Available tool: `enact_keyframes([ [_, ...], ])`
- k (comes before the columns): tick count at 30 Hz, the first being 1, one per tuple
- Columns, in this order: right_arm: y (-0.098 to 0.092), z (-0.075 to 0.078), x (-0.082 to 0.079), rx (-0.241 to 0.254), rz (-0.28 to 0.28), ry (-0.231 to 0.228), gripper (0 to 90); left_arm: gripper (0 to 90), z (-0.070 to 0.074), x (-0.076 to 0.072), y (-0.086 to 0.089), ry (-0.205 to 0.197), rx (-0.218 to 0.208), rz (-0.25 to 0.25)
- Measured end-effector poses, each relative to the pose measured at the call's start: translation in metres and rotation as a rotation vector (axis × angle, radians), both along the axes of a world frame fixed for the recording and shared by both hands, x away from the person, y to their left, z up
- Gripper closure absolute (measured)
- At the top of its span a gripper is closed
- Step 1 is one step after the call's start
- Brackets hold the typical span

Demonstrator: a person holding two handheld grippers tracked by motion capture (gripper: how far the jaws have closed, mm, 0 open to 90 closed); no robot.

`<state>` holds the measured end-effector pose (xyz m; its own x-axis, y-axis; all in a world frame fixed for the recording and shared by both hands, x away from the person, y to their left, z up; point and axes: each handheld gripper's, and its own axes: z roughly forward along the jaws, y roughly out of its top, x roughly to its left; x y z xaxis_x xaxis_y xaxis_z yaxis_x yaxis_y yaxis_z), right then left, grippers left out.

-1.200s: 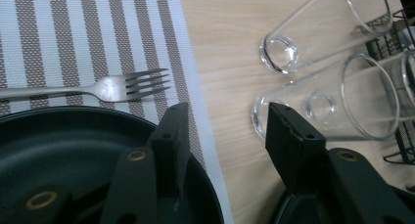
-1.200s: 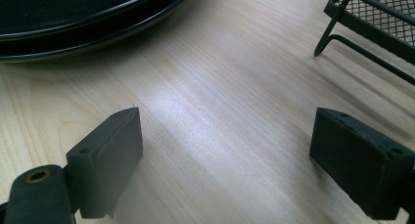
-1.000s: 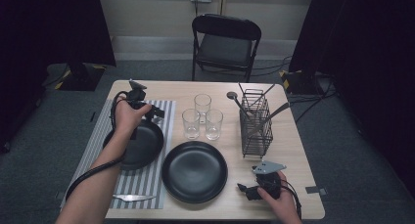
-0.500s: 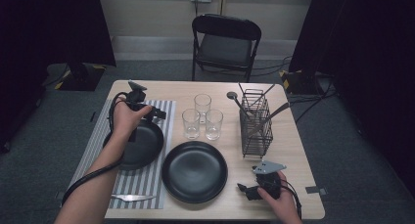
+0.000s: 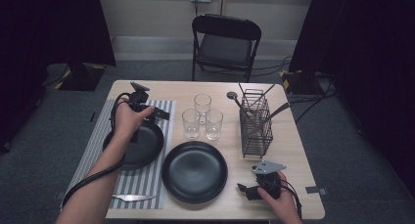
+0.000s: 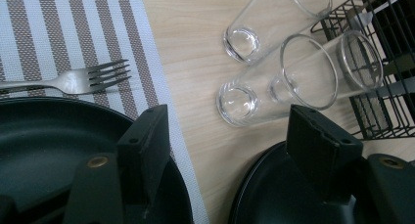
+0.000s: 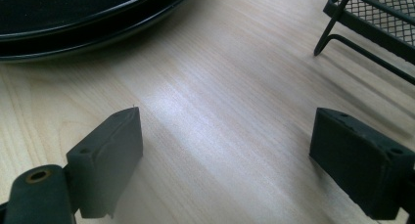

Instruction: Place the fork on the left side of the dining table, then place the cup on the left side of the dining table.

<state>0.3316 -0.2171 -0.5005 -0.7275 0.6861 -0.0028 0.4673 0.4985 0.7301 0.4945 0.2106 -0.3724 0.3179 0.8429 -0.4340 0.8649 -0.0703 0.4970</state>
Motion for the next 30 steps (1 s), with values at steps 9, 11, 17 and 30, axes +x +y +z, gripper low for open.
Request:
enact_keyframes([
  [9,0.0,0.0,0.0,0.0,0.0,0.0,11.5,31.2,-0.001,-0.003,-0.004,0.015,-0.004,-0.021],
  [11,0.0,0.0,0.0,0.0,0.0,0.0,11.5,31.2,0.0,-0.003,-0.005,0.011,-0.009,-0.018],
  [17,0.0,0.0,0.0,0.0,0.0,0.0,11.5,31.0,0.0,-0.004,-0.01,0.025,0.003,-0.046],
  [30,0.0,0.0,0.0,0.0,0.0,0.0,11.5,30.9,-0.004,-0.001,-0.024,0.043,-0.008,-0.066],
])
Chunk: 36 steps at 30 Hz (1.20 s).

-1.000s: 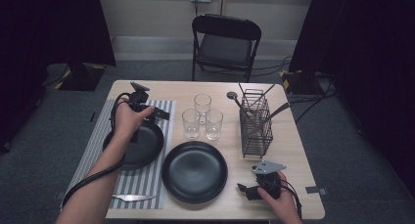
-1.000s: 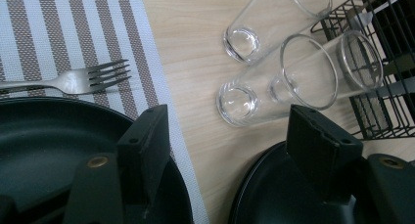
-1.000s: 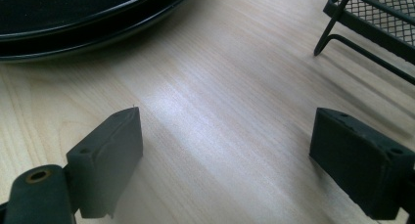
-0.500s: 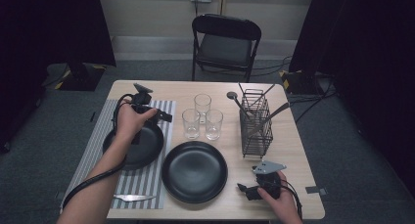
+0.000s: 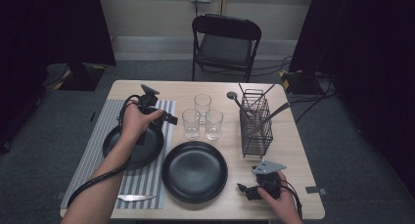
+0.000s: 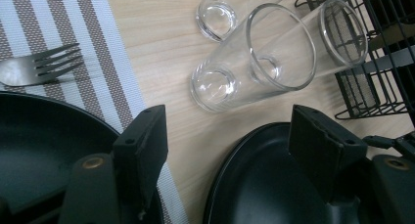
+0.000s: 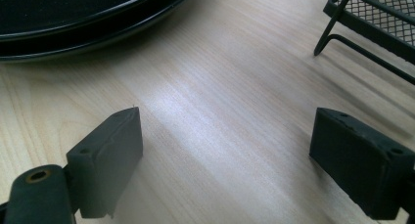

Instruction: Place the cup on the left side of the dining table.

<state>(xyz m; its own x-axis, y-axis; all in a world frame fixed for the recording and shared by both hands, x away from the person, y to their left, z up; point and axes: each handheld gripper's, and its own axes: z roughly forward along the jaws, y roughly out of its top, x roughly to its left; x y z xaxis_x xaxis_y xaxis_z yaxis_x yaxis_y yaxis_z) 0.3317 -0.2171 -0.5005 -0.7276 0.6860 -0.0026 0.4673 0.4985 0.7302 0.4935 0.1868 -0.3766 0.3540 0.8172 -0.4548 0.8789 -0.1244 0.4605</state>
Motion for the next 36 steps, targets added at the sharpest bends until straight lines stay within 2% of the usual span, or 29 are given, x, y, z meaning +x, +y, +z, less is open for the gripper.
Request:
enact_keyframes([
  [11,0.0,0.0,0.0,0.0,0.0,0.0,11.5,31.3,0.0,0.006,-0.008,0.003,0.002,-0.016],
  [12,0.0,0.0,0.0,0.0,0.0,0.0,11.5,31.2,0.0,0.006,-0.01,0.012,-0.013,-0.002],
  [13,0.0,0.0,0.0,0.0,0.0,0.0,11.5,31.3,-0.001,0.007,-0.01,0.003,-0.003,-0.016],
  [24,0.0,0.0,0.0,0.0,0.0,0.0,11.5,30.4,-0.003,0.013,-0.018,0.02,0.0,-0.011],
  [25,0.0,0.0,0.0,0.0,0.0,0.0,11.5,30.3,-0.004,0.014,-0.018,0.019,0.003,-0.023],
  [36,0.0,0.0,0.0,0.001,0.0,0.001,11.5,30.0,-0.008,0.023,-0.021,0.031,-0.002,0.003],
])
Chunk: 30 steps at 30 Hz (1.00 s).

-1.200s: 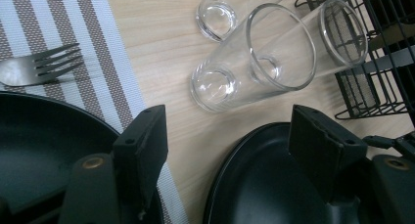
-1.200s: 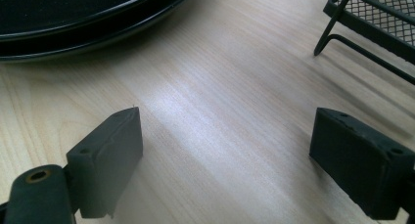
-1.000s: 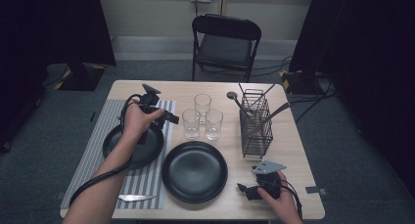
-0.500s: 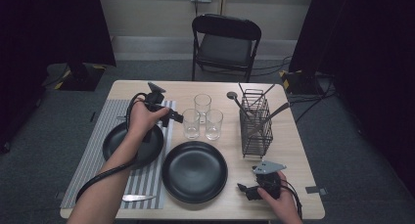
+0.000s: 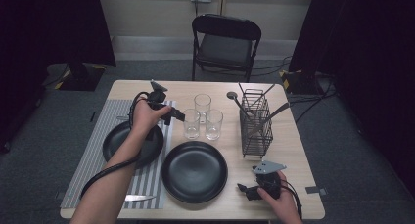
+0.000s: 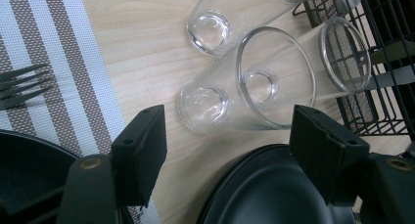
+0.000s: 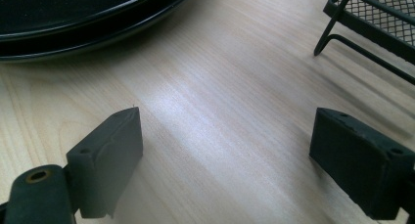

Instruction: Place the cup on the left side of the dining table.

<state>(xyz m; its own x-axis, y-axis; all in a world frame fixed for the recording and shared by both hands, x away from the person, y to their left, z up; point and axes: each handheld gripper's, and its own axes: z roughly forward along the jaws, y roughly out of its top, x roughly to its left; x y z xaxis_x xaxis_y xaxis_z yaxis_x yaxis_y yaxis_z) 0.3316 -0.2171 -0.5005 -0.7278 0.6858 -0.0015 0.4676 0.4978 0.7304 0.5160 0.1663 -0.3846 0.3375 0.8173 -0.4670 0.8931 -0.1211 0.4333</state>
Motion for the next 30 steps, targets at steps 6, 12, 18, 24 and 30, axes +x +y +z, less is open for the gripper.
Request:
enact_keyframes([
  [6,0.0,0.0,0.0,0.001,-0.001,0.0,11.5,30.0,-0.002,0.005,-0.003,0.005,-0.006,0.008],
  [12,0.0,0.0,0.0,0.001,-0.001,0.0,11.5,30.0,-0.002,0.009,-0.006,0.001,-0.006,0.005],
  [18,0.0,0.0,0.0,0.001,-0.002,0.0,11.5,30.3,-0.005,0.012,-0.008,0.007,-0.005,0.017],
  [24,0.0,0.0,0.0,0.001,-0.001,0.0,11.5,30.3,-0.008,0.015,-0.011,0.007,-0.008,0.028],
  [30,0.0,0.0,0.0,0.001,-0.001,0.0,11.5,30.8,-0.01,0.017,-0.013,-0.002,-0.001,0.024],
])
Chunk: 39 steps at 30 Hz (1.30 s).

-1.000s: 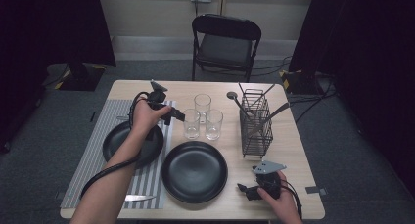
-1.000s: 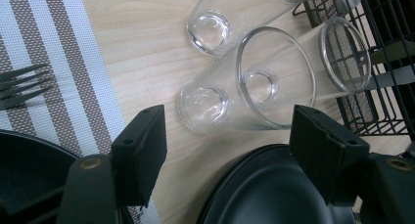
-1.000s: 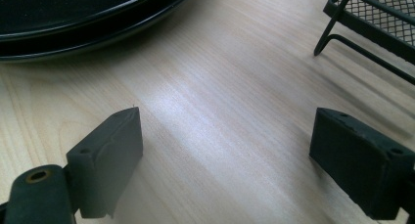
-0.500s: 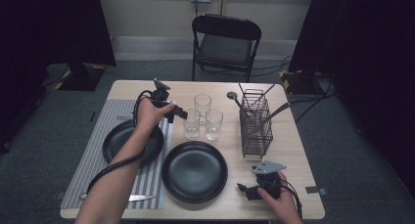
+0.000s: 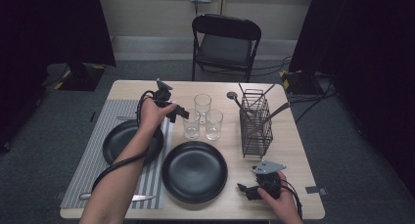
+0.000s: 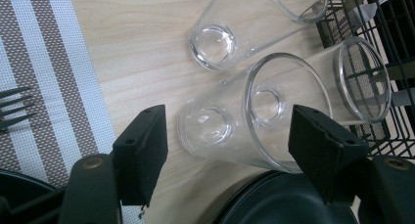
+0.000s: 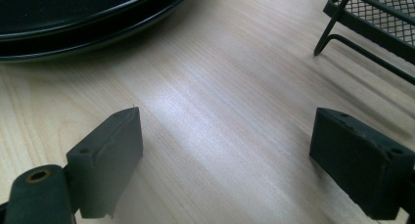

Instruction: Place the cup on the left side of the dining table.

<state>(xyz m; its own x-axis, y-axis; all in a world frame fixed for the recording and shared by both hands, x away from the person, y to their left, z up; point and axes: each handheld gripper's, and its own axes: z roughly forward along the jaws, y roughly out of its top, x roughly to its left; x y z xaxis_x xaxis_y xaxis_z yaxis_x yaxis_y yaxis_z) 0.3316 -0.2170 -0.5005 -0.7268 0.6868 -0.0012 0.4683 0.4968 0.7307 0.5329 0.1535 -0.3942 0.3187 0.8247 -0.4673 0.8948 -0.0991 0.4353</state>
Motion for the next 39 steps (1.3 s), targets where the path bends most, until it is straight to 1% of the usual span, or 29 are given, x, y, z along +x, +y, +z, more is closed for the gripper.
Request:
enact_keyframes([
  [1,0.0,0.0,0.0,0.0,0.0,0.0,11.5,30.9,0.0,0.0,-0.001,0.007,-0.006,0.004],
  [2,0.0,0.0,0.0,0.0,0.0,0.0,11.5,31.0,-0.001,0.0,-0.002,0.012,0.0,0.006],
  [5,0.0,0.0,0.0,0.001,-0.001,0.001,11.5,31.5,-0.003,0.002,-0.002,0.01,0.0,0.002],
  [7,0.0,0.0,0.0,0.0,0.0,0.0,11.5,31.5,-0.006,0.002,-0.003,0.015,0.006,0.008],
  [9,0.0,0.0,0.0,0.0,0.0,0.0,11.5,31.8,-0.008,0.002,-0.004,0.02,-0.003,0.022],
  [10,0.0,0.0,0.0,0.0,0.0,0.0,11.5,31.9,-0.009,0.003,-0.004,0.019,0.012,0.022],
  [11,0.0,0.0,0.0,0.0,0.0,0.0,11.5,32.1,-0.01,0.003,-0.004,0.019,0.01,0.018],
  [12,0.0,0.0,0.0,0.0,0.0,0.0,11.5,32.6,-0.01,0.003,-0.004,0.018,0.023,0.015],
  [13,0.0,0.0,0.0,0.0,0.0,0.0,11.5,32.6,-0.01,0.003,-0.004,0.015,0.02,0.012],
  [14,0.0,0.0,0.0,0.0,0.0,0.0,11.5,32.8,-0.011,0.003,-0.005,0.02,0.013,0.019],
  [15,0.0,0.0,0.0,0.0,0.0,0.0,11.5,33.3,-0.011,0.004,-0.005,0.015,0.022,0.016],
  [16,0.0,0.0,0.0,0.0,0.0,0.0,11.5,34.0,-0.011,0.004,-0.006,0.018,0.018,0.022],
  [17,0.0,0.0,0.0,0.0,0.0,0.0,11.5,34.5,-0.011,0.004,-0.006,0.015,0.027,0.015],
  [19,0.0,0.0,0.0,0.0,0.0,0.0,11.5,36.3,-0.012,0.004,-0.006,0.016,0.032,0.019],
  [22,0.0,0.0,0.0,0.0,0.0,0.0,11.5,38.7,-0.013,0.004,-0.007,0.02,0.034,0.022],
  [24,0.0,0.0,0.0,0.0,0.0,0.0,11.5,40.4,-0.013,0.004,-0.008,0.026,0.028,0.023],
  [25,0.0,0.0,0.0,0.0,0.0,0.0,11.5,40.6,-0.013,0.004,-0.008,0.023,0.035,0.018],
  [27,0.0,0.0,0.0,0.0,0.0,0.0,11.5,43.6,-0.012,0.004,-0.009,0.026,0.03,0.027],
  [29,0.0,0.0,0.0,0.001,0.0,0.0,11.5,45.4,-0.012,0.004,-0.01,0.02,0.038,0.023],
  [32,0.0,0.0,0.0,0.0,0.0,0.0,11.5,50.5,-0.012,0.003,-0.012,0.026,0.021,0.038],
  [33,0.0,0.0,0.0,0.0,0.0,0.0,11.5,53.4,-0.011,0.003,-0.012,0.014,0.03,0.022],
  [37,0.0,0.0,0.0,0.0,0.0,0.0,11.5,60.6,-0.01,0.001,-0.012,0.036,0.03,0.034],
  [39,0.0,0.0,0.0,0.0,0.0,0.0,11.5,62.2,-0.01,0.001,-0.011,0.033,0.036,0.027],
])
